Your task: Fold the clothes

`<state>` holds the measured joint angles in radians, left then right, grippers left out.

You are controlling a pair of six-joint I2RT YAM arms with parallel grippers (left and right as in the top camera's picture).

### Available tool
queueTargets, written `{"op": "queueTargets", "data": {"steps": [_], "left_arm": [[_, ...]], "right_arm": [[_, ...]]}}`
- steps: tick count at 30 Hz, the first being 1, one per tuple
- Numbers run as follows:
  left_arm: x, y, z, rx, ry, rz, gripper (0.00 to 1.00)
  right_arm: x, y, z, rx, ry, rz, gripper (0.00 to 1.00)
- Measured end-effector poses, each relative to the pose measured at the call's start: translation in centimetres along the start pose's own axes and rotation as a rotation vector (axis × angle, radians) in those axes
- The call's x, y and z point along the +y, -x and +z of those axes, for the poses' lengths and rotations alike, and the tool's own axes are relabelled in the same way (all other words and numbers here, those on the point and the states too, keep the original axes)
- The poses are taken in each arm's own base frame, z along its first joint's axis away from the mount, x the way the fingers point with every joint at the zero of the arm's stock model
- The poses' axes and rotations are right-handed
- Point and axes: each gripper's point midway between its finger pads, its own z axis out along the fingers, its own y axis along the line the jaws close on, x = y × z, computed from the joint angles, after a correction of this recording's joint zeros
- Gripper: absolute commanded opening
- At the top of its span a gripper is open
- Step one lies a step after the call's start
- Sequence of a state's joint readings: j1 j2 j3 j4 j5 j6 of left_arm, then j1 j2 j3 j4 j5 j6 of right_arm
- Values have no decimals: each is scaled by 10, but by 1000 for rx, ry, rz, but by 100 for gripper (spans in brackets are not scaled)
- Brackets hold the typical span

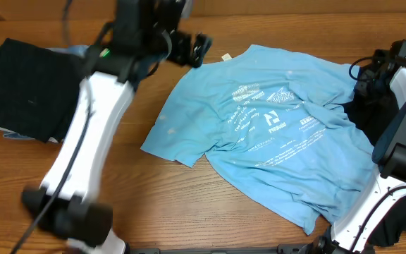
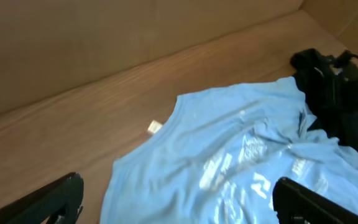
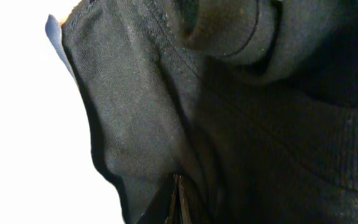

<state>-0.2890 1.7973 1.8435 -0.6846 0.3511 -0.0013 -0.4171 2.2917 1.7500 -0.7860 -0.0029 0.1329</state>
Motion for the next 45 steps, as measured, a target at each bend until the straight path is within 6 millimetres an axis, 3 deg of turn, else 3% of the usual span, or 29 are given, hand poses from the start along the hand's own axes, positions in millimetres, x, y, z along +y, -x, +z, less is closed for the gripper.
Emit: {"op": "queueTargets", "data": {"steps": [2,5,8,10,14,16,22,28,32,33,41,45], "left_arm": [[4,3,32,-22,-49,6,81],[8,-9,82,-17,-107,-15,47],[0,-42,132,47,-155,-45,16],[-10,-70,163,106,-181,-63,4],[-38,-136,214,245,-191,-55,4],[-46,-156,228,283,-148,-27,4],[-46,-161,236,280,41,69,4],[-19,-160,238,266,167,92,4],[3,-189,251,326,213,82,4],[7,-188,251,323,218,79,4],[30,-195,239,391,246,59,4],[55,-200,225,442,273,25,4]], "right_arm": [[0,0,0,0,1,0,4],[0,0,0,0,1,0,4],[0,0,0,0,1,0,4],[0,0,0,1,1,0,4],[0,0,0,1,1,0,4],[0,0,0,1,1,0,4],[0,0,0,1,1,0,4],[0,0,0,2,1,1,4],[0,-1,0,3,1,0,4],[1,-1,0,6,6,1,4],[1,-1,0,6,9,0,4],[-1,-1,0,3,-7,-1,4]]}}
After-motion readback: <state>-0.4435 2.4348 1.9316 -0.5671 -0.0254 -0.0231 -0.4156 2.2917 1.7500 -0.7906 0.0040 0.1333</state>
